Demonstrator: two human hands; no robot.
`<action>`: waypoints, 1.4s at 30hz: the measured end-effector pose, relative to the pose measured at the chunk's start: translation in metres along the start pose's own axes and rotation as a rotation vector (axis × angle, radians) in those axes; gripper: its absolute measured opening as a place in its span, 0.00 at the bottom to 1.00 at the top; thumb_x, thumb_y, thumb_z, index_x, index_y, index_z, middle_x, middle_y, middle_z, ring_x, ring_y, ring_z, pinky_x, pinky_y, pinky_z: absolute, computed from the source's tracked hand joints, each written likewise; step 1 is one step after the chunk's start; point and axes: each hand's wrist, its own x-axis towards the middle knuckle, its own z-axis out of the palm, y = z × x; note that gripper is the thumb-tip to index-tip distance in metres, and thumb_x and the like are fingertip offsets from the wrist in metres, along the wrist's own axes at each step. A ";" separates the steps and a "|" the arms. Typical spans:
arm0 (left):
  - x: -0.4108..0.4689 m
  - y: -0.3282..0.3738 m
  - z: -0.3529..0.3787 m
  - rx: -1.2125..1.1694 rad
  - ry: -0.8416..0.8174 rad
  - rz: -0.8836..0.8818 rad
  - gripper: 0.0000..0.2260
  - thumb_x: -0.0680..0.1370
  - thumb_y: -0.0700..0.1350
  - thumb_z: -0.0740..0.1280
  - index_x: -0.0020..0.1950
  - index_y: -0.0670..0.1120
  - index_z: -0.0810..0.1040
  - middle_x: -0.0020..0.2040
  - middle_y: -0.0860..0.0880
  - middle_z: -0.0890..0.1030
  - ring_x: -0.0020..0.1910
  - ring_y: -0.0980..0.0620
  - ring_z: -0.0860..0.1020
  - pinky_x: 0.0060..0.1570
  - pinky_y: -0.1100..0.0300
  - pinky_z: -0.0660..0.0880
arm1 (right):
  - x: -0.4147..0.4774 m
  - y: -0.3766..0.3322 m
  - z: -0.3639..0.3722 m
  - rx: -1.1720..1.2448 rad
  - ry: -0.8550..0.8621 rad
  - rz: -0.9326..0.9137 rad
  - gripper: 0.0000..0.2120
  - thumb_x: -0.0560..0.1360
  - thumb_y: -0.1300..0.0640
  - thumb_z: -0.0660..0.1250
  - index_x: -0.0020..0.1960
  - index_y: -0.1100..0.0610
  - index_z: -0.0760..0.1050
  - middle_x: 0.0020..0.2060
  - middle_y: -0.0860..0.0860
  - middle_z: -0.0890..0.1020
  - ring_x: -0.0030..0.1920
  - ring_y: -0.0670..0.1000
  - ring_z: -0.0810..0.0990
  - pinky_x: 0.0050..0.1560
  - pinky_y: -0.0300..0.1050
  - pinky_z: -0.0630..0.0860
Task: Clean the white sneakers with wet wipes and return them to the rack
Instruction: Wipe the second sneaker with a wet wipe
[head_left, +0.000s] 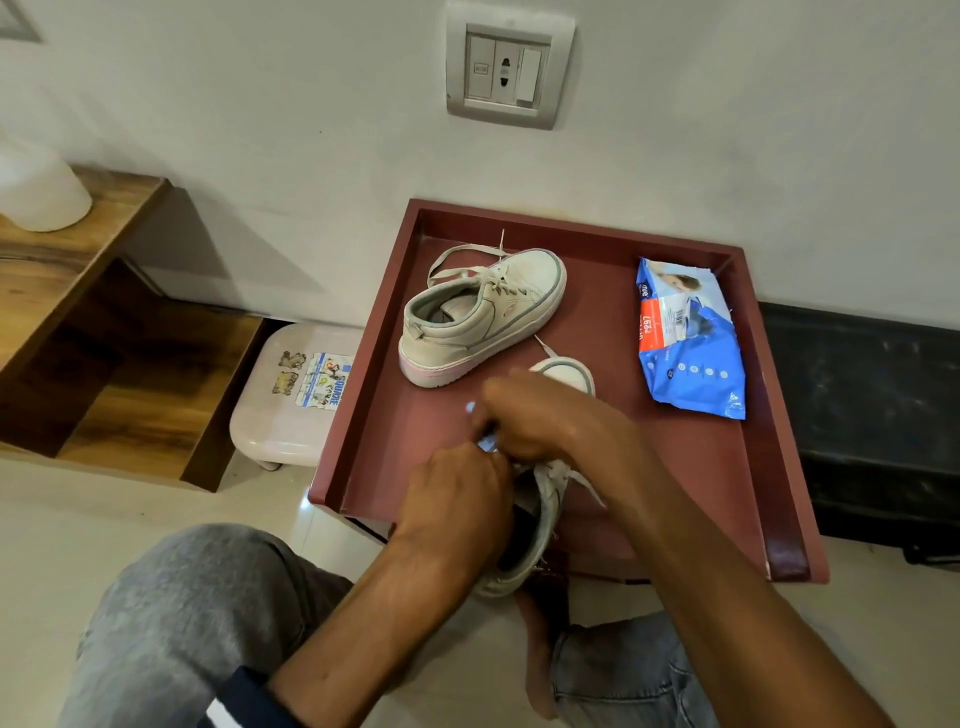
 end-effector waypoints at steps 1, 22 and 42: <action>-0.001 0.000 0.000 0.010 0.001 0.000 0.11 0.83 0.42 0.59 0.62 0.44 0.77 0.56 0.45 0.81 0.53 0.45 0.80 0.44 0.58 0.68 | 0.003 -0.004 0.000 0.055 -0.084 -0.038 0.13 0.72 0.62 0.69 0.54 0.50 0.84 0.58 0.51 0.83 0.59 0.55 0.78 0.55 0.42 0.75; 0.000 0.003 -0.001 -0.036 0.010 -0.032 0.09 0.81 0.44 0.62 0.56 0.42 0.78 0.52 0.44 0.81 0.50 0.44 0.81 0.40 0.57 0.69 | -0.056 0.041 0.009 0.266 0.319 0.600 0.04 0.73 0.64 0.61 0.44 0.63 0.73 0.48 0.63 0.80 0.50 0.64 0.78 0.43 0.46 0.71; -0.004 -0.014 -0.007 -0.134 -0.034 -0.007 0.10 0.81 0.51 0.63 0.55 0.46 0.76 0.46 0.48 0.76 0.48 0.47 0.79 0.49 0.56 0.78 | -0.116 0.022 0.031 0.521 0.858 0.439 0.08 0.77 0.63 0.65 0.43 0.52 0.79 0.36 0.42 0.79 0.38 0.42 0.78 0.38 0.34 0.74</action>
